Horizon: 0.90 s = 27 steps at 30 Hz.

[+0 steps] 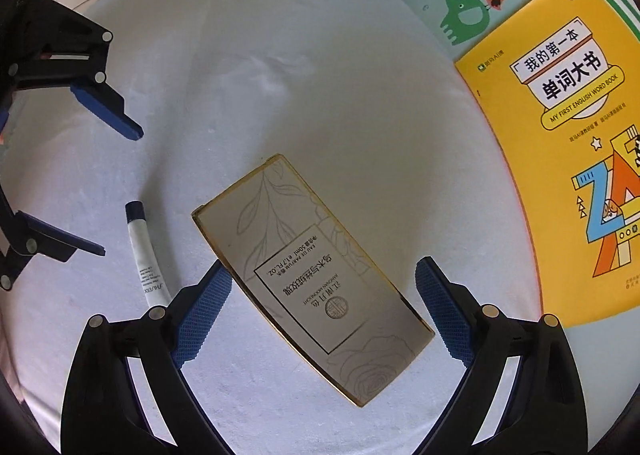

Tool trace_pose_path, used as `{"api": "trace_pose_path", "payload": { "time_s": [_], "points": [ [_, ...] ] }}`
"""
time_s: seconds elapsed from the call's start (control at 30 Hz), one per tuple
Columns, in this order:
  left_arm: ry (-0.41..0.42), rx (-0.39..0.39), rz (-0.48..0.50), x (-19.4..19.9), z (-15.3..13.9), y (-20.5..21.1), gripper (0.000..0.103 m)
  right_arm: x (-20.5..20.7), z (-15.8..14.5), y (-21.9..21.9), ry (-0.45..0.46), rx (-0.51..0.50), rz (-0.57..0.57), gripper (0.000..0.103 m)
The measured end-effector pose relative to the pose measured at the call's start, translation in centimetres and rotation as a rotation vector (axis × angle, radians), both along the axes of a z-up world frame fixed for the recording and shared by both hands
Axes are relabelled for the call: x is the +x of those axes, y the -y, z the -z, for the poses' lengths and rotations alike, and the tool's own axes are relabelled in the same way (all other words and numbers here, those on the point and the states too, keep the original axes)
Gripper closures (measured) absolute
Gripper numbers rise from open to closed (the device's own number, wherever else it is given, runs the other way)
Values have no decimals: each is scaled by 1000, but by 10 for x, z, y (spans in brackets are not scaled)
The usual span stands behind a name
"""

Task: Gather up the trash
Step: 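Grasp the white tube with left tool while right tool grasps the white box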

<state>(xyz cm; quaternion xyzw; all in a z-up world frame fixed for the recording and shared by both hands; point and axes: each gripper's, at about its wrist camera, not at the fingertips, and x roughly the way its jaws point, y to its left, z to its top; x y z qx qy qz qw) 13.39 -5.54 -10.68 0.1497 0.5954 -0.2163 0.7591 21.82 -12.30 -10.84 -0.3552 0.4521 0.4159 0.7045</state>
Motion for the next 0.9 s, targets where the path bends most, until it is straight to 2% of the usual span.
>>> {"api": "trace_pose_path", "payload": {
  "time_s": [0.07,0.13,0.2,0.27,0.43,0.77,0.9],
  "points": [
    [-12,3,15,4,6,3,49,4,3,2,-31,20,15,12],
    [-21,-5,30,6,11,6,60,8,3,6,-81,50,33,19],
    [-35,-14,54,8,15,9,73,12,4,10,-124,64,60,44],
    [-11,-1,86,8,16,14,82,15,3,14,-133,71,86,53],
    [-3,1,104,13,15,19,88,17,-1,23,-153,106,136,53],
    [33,-4,82,17,3,23,88,13,-15,36,-143,149,195,53],
    [50,-12,65,1,-13,24,91,8,-26,38,-134,169,202,53]
  ]
}}
